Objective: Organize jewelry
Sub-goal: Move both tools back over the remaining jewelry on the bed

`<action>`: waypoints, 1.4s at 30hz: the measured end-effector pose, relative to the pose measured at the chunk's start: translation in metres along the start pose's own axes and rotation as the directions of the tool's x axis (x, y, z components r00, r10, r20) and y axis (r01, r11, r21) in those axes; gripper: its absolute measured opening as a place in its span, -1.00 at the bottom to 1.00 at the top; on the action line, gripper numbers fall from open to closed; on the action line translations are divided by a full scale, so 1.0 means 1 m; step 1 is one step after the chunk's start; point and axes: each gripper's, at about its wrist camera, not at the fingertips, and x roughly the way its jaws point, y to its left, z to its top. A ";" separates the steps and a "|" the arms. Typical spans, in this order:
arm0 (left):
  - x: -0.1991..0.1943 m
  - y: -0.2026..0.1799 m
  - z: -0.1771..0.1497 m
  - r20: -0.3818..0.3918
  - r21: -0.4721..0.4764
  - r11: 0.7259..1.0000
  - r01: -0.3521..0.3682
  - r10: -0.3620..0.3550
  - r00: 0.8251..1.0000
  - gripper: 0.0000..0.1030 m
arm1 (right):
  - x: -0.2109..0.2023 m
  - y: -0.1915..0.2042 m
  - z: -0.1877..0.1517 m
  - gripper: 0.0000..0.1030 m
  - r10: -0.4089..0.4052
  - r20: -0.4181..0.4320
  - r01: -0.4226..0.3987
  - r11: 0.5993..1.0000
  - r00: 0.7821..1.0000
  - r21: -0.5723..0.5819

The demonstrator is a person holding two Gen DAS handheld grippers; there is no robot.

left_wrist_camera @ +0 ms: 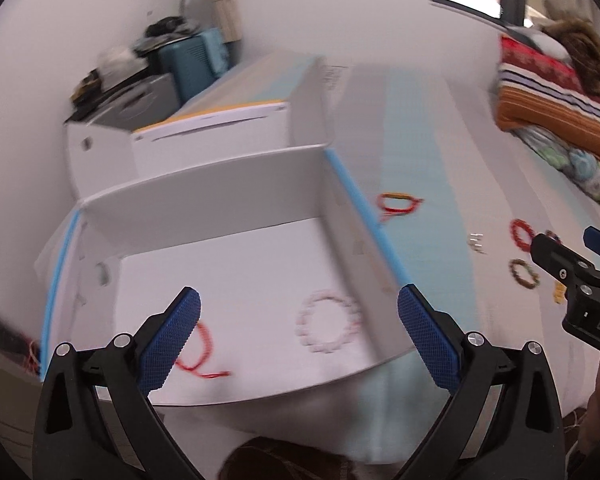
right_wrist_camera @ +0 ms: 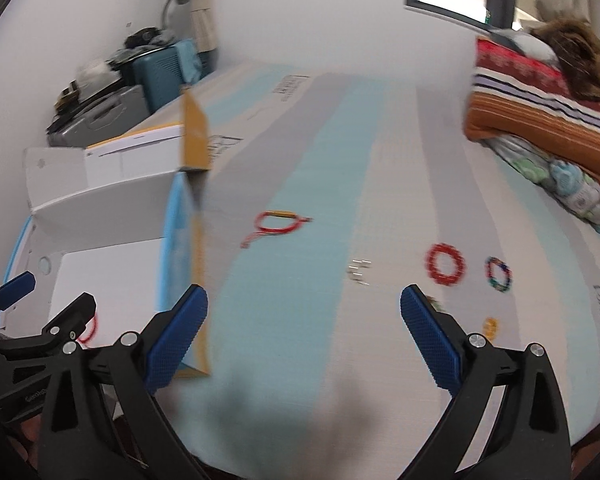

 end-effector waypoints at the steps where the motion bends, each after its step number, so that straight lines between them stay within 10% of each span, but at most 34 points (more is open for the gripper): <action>1: 0.001 -0.009 0.001 0.000 0.011 1.000 0.008 -0.008 1.000 0.89 | 0.001 -0.013 -0.001 0.81 -0.012 -0.004 0.012 1.000 1.000 0.014; 21: 0.077 -0.164 0.023 -0.112 0.114 0.978 0.174 -0.161 0.981 0.89 | 0.055 -0.181 -0.030 0.81 -0.151 -0.177 0.181 0.969 0.972 0.166; 42: 0.206 -0.238 0.045 -0.248 0.194 0.952 0.237 -0.186 0.951 0.89 | 0.155 -0.244 -0.069 0.66 -0.097 -0.340 0.195 0.944 0.935 0.266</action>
